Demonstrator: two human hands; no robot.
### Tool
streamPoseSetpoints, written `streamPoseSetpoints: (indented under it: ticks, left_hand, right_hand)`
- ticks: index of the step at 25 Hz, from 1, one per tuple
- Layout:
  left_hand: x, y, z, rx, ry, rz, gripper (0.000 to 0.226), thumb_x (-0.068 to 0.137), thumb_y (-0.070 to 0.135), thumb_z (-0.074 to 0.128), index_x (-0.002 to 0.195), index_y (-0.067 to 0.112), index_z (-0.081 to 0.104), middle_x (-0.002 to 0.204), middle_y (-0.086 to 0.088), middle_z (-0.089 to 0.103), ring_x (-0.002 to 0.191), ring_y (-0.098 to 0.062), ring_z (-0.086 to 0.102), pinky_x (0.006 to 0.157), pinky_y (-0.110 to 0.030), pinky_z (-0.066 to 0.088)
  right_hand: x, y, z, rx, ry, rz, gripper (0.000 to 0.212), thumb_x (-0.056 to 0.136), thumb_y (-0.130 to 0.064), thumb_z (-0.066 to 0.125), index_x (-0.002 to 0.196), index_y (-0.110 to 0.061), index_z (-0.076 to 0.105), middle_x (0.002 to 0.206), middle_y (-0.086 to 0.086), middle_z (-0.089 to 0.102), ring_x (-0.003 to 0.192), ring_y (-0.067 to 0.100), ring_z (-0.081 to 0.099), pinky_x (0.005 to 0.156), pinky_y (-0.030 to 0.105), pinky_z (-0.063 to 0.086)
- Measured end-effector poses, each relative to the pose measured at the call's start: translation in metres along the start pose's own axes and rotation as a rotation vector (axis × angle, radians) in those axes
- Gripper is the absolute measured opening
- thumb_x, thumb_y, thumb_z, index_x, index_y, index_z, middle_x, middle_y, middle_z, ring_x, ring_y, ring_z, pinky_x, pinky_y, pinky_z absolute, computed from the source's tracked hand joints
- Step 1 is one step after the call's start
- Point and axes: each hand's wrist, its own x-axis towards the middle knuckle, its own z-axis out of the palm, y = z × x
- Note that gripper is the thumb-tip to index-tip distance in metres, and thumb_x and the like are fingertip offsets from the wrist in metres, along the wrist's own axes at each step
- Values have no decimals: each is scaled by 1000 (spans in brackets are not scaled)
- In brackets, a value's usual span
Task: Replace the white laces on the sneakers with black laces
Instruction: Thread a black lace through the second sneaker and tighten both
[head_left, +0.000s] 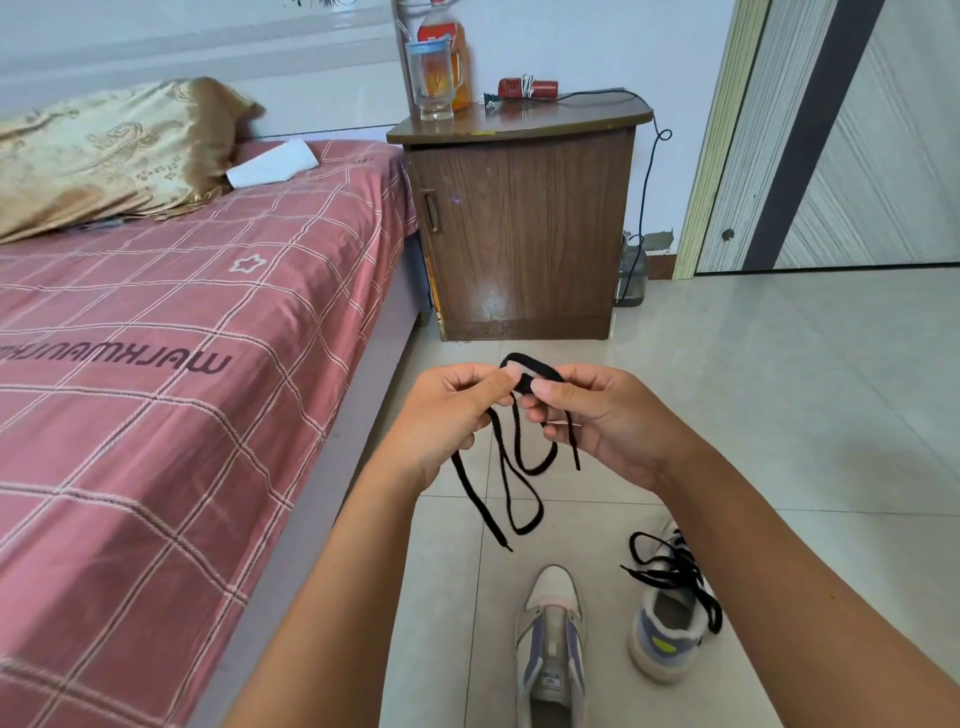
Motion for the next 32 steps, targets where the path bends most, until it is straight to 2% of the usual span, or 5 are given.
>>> streamPoseSetpoints:
  ticks: [11, 17, 24, 28, 32]
  left_hand:
    - [3, 1, -1, -89, 22, -87, 35, 91, 25, 56, 57, 19, 48, 59, 3, 43, 45, -9, 32, 40, -15, 19]
    - [5, -5, -11, -146, 26, -114, 38, 91, 30, 55, 56, 20, 43, 64, -1, 38, 46, -10, 32, 38, -15, 19]
    - [2, -5, -17, 101, -55, -12, 28, 97, 31, 49, 88, 20, 73, 63, 3, 39, 50, -8, 31, 42, -14, 23]
    - [-1, 1, -22, 152, -89, 52, 19, 97, 23, 49, 98, 20, 68, 66, 3, 41, 51, -7, 34, 43, -13, 25]
    - [-4, 6, -13, 213, -259, 67, 16, 95, 12, 52, 103, 18, 65, 63, 5, 51, 50, -3, 38, 44, -14, 24]
  right_hand:
    - [3, -1, -4, 335, 31, 90, 11, 81, -19, 60, 83, -8, 64, 77, 2, 66, 71, 11, 60, 63, 22, 52]
    - [9, 3, -20, 538, 104, 81, 16, 86, -26, 54, 74, -15, 54, 49, -5, 36, 50, 9, 42, 60, 25, 43]
    - [12, 10, -55, -684, 364, 60, 19, 93, -18, 52, 82, -9, 65, 55, -1, 41, 50, 14, 36, 52, 25, 31]
    - [0, 2, -73, -1296, 68, 511, 31, 90, -25, 61, 115, -8, 62, 100, 7, 61, 88, 19, 58, 68, 23, 46]
    - [-2, -11, -30, -942, -122, 147, 38, 88, -33, 63, 125, -22, 58, 126, -5, 59, 118, 8, 53, 94, 18, 40]
